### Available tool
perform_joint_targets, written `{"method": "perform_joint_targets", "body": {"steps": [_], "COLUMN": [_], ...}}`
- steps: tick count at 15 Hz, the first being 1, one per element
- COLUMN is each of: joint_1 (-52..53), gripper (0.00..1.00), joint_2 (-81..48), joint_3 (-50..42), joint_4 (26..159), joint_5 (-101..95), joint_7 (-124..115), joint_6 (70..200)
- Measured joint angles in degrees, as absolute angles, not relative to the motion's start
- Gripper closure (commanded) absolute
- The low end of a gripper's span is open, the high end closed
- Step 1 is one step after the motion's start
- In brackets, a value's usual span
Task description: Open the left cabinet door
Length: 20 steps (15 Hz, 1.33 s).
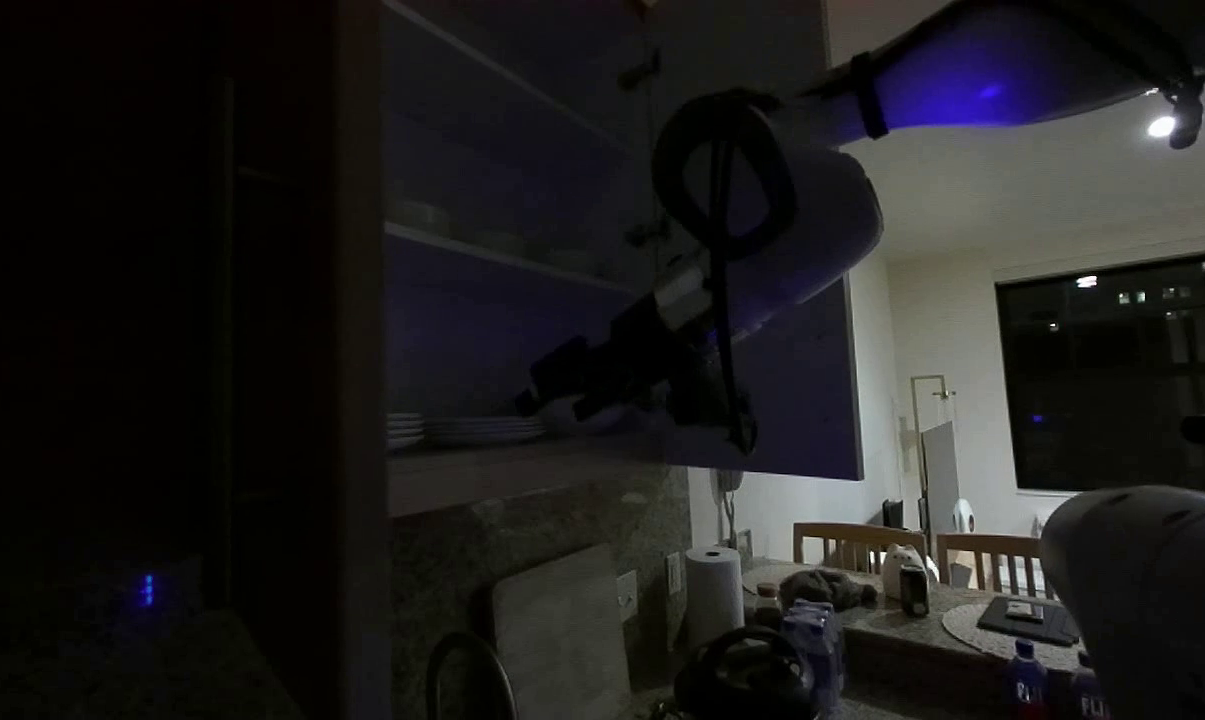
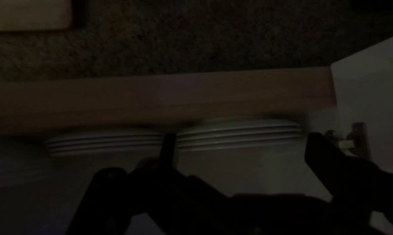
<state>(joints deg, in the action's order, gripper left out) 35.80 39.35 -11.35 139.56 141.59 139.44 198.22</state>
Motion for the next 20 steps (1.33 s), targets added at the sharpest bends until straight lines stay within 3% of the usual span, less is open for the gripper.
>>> {"method": "perform_joint_targets", "body": {"steps": [9,20], "joint_1": [22.6,18.8], "gripper": [0.00,0.00], "joint_2": [31.5,31.3], "joint_3": [-11.2,-10.4], "joint_4": [139.4,139.4], "joint_5": [148.8,148.8], "joint_7": [144.2,144.2], "joint_6": [197.9,197.9]}}
